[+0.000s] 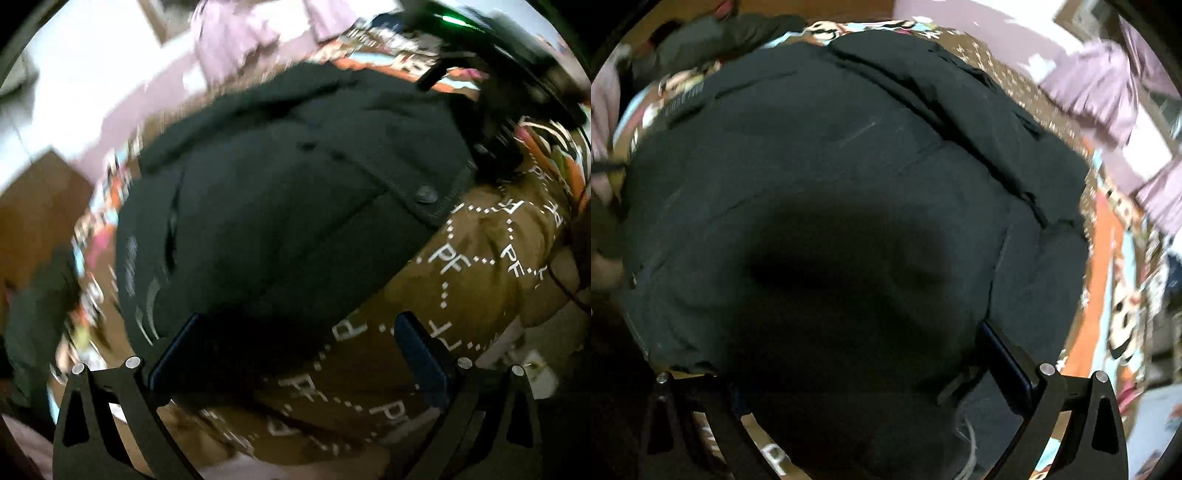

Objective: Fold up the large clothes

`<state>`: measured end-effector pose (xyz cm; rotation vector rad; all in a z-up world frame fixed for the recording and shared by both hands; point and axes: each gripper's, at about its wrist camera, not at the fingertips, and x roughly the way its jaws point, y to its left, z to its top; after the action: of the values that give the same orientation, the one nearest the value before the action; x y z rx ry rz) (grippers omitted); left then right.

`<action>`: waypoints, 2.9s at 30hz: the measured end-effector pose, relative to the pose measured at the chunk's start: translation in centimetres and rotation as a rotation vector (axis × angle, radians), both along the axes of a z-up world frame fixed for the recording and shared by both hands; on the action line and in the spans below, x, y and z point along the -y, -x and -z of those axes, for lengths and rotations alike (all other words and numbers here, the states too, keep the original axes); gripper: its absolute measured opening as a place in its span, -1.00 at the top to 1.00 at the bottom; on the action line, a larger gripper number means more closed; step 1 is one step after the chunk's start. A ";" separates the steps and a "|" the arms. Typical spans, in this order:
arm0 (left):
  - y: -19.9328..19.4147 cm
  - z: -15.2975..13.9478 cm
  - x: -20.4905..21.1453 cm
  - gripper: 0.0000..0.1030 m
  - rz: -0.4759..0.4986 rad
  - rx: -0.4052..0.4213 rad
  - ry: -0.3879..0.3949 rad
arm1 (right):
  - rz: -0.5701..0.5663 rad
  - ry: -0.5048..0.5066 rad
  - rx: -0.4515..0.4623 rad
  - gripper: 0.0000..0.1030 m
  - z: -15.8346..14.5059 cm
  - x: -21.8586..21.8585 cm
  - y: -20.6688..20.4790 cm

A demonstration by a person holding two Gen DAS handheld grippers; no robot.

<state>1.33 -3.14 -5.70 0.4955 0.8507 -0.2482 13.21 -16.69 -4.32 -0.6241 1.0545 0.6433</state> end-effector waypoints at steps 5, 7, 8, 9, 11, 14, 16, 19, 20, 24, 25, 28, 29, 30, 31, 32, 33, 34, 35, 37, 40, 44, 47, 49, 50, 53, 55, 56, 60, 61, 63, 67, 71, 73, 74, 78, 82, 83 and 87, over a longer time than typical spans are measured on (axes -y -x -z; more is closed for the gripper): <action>0.1 0.7 0.3 -0.96 0.036 0.049 -0.092 | 0.086 -0.120 -0.090 -0.97 -2.3 0.4 -2.1; 0.1 1.1 -0.2 -0.96 0.005 0.042 -0.106 | 0.122 -0.166 -0.124 -0.97 -3.0 0.2 -2.6; 0.0 1.3 -0.3 -0.96 -0.012 0.040 -0.120 | 0.128 -0.179 -0.134 -0.97 -3.3 0.7 -3.8; -0.3 1.5 -0.4 -0.96 -0.029 0.037 -0.132 | 0.135 -0.190 -0.142 -0.97 -3.6 0.7 -4.4; -1.4 2.2 -1.2 -0.96 -0.036 0.034 -0.128 | 0.156 -0.211 -0.152 -0.97 -4.0 0.7 -5.2; -1.9 2.4 -1.9 -0.96 -0.054 0.042 -0.105 | 0.187 -0.239 -0.189 -0.97 -4.5 0.8 -6.5; -1.9 2.4 -2.0 -0.96 -0.052 0.050 -0.105 | 0.187 -0.242 -0.197 -0.97 -4.5 0.7 -6.7; -1.7 3.4 -1.4 -0.96 -0.016 0.039 -0.163 | 0.165 -0.227 -0.203 -0.97 -4.2 0.5 -6.0; -1.5 3.8 -1.3 -0.96 -0.003 0.027 -0.163 | 0.159 -0.222 -0.211 -0.97 -3.9 0.6 -5.8; -1.5 5.9 -1.2 -0.96 0.033 -0.039 -0.226 | 0.143 -0.198 -0.250 -0.97 -2.4 1.2 -5.5; -1.7 6.6 -1.2 -0.96 0.037 -0.035 -0.275 | 0.140 -0.192 -0.261 -0.97 -2.0 1.4 -5.3; -1.8 7.7 -0.9 -0.96 0.038 -0.026 -0.346 | 0.137 -0.175 -0.285 -0.97 -0.9 1.8 -5.0; -2.0 7.8 -1.1 -0.96 0.036 -0.018 -0.356 | 0.136 -0.171 -0.291 -0.97 -0.7 1.9 -4.9; -2.1 7.9 -1.1 -0.96 0.035 -0.012 -0.370 | 0.133 -0.165 -0.297 -0.97 -0.4 2.0 -4.8; -2.3 8.0 -1.3 -0.96 0.034 -0.010 -0.378 | 0.130 -0.158 -0.298 -0.97 -0.3 2.0 -4.7; -2.5 8.2 -1.4 -0.96 0.032 -0.006 -0.384 | 0.127 -0.154 -0.297 -0.97 -0.2 2.1 -4.6; -2.7 8.3 -1.4 -0.92 0.030 -0.002 -0.390 | 0.124 -0.151 -0.296 -0.97 -0.2 2.1 -4.6; -2.9 8.4 -1.5 -0.85 0.032 0.004 -0.397 | 0.121 -0.150 -0.293 -0.97 -0.2 2.1 -4.5; -3.1 8.5 -1.7 -0.62 0.034 0.010 -0.404 | 0.120 -0.152 -0.293 -0.97 -0.3 2.3 -4.5; -3.4 8.5 -2.0 -0.22 0.037 0.024 -0.425 | 0.122 -0.159 -0.295 -0.97 -0.4 2.5 -4.6; -3.7 8.2 -2.8 0.22 0.043 0.036 -0.427 | 0.128 -0.166 -0.302 -0.97 -0.4 2.9 -4.7; -4.4 5.2 -3.9 0.67 0.004 0.068 -0.320 | 0.129 -0.187 -0.311 -0.98 -0.9 3.6 -4.6; -4.6 1.4 -4.3 0.73 -0.017 0.144 -0.212 | 0.112 -0.199 -0.296 -0.99 -1.8 4.2 -4.3; -5.2 -1.6 -4.4 0.74 -0.028 0.185 -0.142 | 0.099 -0.215 -0.269 -0.99 -2.7 4.3 -3.8; -5.4 -2.6 -3.9 0.74 -0.030 0.200 -0.122 | 0.092 -0.225 -0.240 -0.99 -3.3 4.3 -3.4; -6.7 -6.4 -2.9 0.74 -0.030 0.233 -0.053 | 0.065 -0.249 -0.155 -0.99 -5.4 3.8 -1.9; -8.1 -8.5 -2.1 0.74 -0.031 0.228 -0.023 | 0.048 -0.252 -0.090 -0.99 -6.4 3.1 -0.6; -8.8 -9.2 -1.6 0.74 -0.030 0.218 -0.013 | 0.042 -0.242 -0.056 -0.99 -6.6 2.7 -0.1; -12.0 -12.2 -0.5 0.75 -0.030 0.142 0.040 | 0.036 -0.168 0.093 -0.99 -5.8 0.9 1.7; -13.0 -13.0 -0.4 0.75 -0.030 0.116 0.062 | 0.043 -0.132 0.132 -0.99 -5.1 0.3 2.0; -14.5 -14.0 0.0 0.76 -0.035 0.076 0.088 | 0.053 -0.069 0.185 -0.99 -3.9 -0.7 2.2; -17.4 -15.6 1.1 0.77 -0.037 0.013 0.140 | 0.117 0.097 0.332 -0.99 -0.9 -2.7 2.1; -19.0 -16.4 1.9 0.78 -0.048 -0.032 0.181 | 0.196 0.239 0.474 -0.99 1.2 -3.7 1.6; -19.5 -16.5 1.9 0.78 -0.042 -0.044 0.203 | 0.220 0.253 0.510 -0.99 1.1 -3.2 1.2; -19.7 -16.3 1.9 0.78 -0.039 -0.046 0.212 | 0.231 0.247 0.515 -0.99 0.9 -2.8 0.9; -19.5 -15.9 0.8 0.78 -0.023 -0.050 0.263 | 0.262 0.151 0.495 -0.97 -1.8 -0.5 -0.2; -18.9 -16.2 -0.8 0.78 0.002 -0.043 0.299 | 0.199 0.083 0.505 -0.86 -5.6 0.3 -0.6; -18.8 -16.3 -1.2 0.78 0.007 -0.043 0.309 | 0.198 0.055 0.507 -0.78 -6.6 0.5 -0.7; -18.3 -16.8 -2.8 0.76 0.016 -0.035 0.346 | 0.232 -0.121 0.475 -0.17 -12.3 2.3 -2.2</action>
<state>19.61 -0.32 11.15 0.1746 0.8174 -0.4111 15.40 -18.98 7.96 -0.5059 0.6250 0.3287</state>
